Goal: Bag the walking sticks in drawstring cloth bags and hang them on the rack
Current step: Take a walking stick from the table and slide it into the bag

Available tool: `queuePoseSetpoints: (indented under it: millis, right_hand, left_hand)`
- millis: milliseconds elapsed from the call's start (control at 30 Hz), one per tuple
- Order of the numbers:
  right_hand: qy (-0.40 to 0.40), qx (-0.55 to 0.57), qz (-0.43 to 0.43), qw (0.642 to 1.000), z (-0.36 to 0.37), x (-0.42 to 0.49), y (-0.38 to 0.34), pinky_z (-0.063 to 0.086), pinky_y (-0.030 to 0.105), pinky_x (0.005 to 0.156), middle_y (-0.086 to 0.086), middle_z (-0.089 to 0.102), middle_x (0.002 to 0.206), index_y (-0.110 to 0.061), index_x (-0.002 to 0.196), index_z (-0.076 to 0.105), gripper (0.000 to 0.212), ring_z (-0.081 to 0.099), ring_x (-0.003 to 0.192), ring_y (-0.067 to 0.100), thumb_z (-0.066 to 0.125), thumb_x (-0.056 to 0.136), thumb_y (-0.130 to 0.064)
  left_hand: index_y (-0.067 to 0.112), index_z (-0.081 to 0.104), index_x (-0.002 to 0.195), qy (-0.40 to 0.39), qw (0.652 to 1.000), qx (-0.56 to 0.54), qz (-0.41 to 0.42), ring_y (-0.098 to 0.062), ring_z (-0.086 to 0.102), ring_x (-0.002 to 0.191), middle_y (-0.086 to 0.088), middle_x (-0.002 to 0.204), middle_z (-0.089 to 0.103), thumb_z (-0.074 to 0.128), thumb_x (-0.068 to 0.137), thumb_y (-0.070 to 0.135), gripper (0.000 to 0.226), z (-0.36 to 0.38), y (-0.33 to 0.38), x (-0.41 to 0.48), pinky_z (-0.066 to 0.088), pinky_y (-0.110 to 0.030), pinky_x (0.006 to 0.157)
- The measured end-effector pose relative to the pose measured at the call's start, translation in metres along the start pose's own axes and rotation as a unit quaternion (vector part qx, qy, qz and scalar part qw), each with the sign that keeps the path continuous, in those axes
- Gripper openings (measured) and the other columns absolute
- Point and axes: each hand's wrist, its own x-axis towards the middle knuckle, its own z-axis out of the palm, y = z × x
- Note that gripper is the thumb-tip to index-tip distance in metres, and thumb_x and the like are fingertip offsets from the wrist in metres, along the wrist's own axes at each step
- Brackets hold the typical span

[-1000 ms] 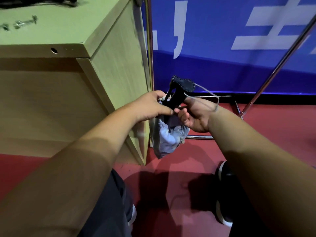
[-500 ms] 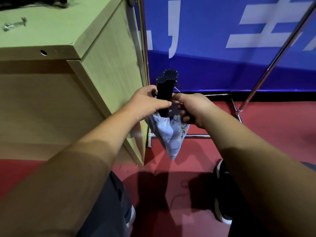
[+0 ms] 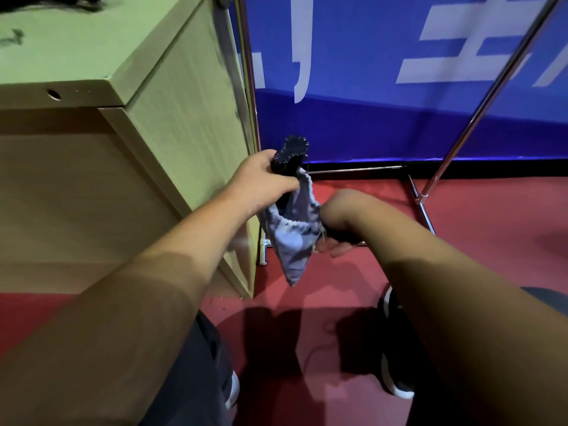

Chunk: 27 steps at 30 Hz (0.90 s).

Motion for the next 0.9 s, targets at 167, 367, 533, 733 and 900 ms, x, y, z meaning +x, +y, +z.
queuePoseSetpoints:
  millis: [167, 367, 533, 733, 900]
  right_hand:
    - [0.130, 0.216, -0.170, 0.952, -0.007, -0.003, -0.010, 0.068, 0.047, 0.071, 0.019, 0.074, 0.083, 0.001, 0.117, 0.067, 0.020, 0.075, 0.060, 0.025, 0.052, 0.106, -0.005]
    - [0.146, 0.207, -0.162, 0.954, -0.011, -0.002, -0.008, 0.066, 0.047, 0.062, 0.023, 0.073, 0.085, -0.001, 0.114, 0.068, 0.031, 0.073, 0.053, 0.027, 0.040, 0.102, 0.000]
    - [0.185, 0.111, -0.143, 0.966, -0.020, 0.004, -0.002, 0.067, 0.057, 0.072, 0.030, 0.077, 0.087, 0.007, 0.111, 0.071, 0.031, 0.079, 0.080, 0.047, 0.043, 0.098, 0.001]
    - [0.237, 0.004, -0.117, 0.964, -0.026, 0.002, 0.011, 0.068, 0.049, 0.071, 0.017, 0.076, 0.082, -0.008, 0.089, 0.067, 0.016, 0.077, 0.070, 0.035, 0.054, 0.098, -0.007]
    - [0.279, 0.059, -0.195, 0.938, -0.028, 0.000, 0.010, 0.060, 0.034, 0.046, 0.016, 0.075, 0.079, -0.009, 0.091, 0.073, 0.027, 0.072, 0.065, 0.030, 0.047, 0.098, -0.012]
  left_hand:
    - [0.017, 0.071, 0.096, -0.039, 0.994, 0.106, 0.008, -0.011, 0.067, 0.076, 0.001, 0.087, 0.075, 0.087, 0.074, 0.007, 0.029, -0.003, -0.011, 0.002, 0.056, -0.023, 0.069]
    - [0.003, 0.074, 0.100, -0.139, 0.988, 0.068, -0.023, -0.017, 0.067, 0.075, -0.012, 0.087, 0.078, 0.087, 0.074, 0.004, 0.029, -0.010, 0.006, -0.001, 0.058, -0.035, 0.074]
    - [0.013, 0.056, 0.084, -0.107, 0.991, 0.011, -0.076, -0.022, 0.045, 0.066, -0.007, 0.067, 0.046, 0.052, 0.051, 0.008, 0.034, -0.016, 0.008, 0.000, 0.039, -0.035, 0.064]
    - [0.002, 0.068, 0.089, -0.115, 0.991, -0.008, -0.067, -0.024, 0.062, 0.075, -0.014, 0.079, 0.066, 0.076, 0.072, 0.002, 0.019, -0.021, -0.007, 0.010, 0.056, -0.032, 0.071]
    - [0.003, 0.077, 0.099, -0.128, 0.990, 0.024, -0.045, -0.025, 0.068, 0.085, -0.023, 0.098, 0.078, 0.086, 0.063, 0.023, 0.042, -0.027, -0.014, 0.013, 0.058, -0.048, 0.095]
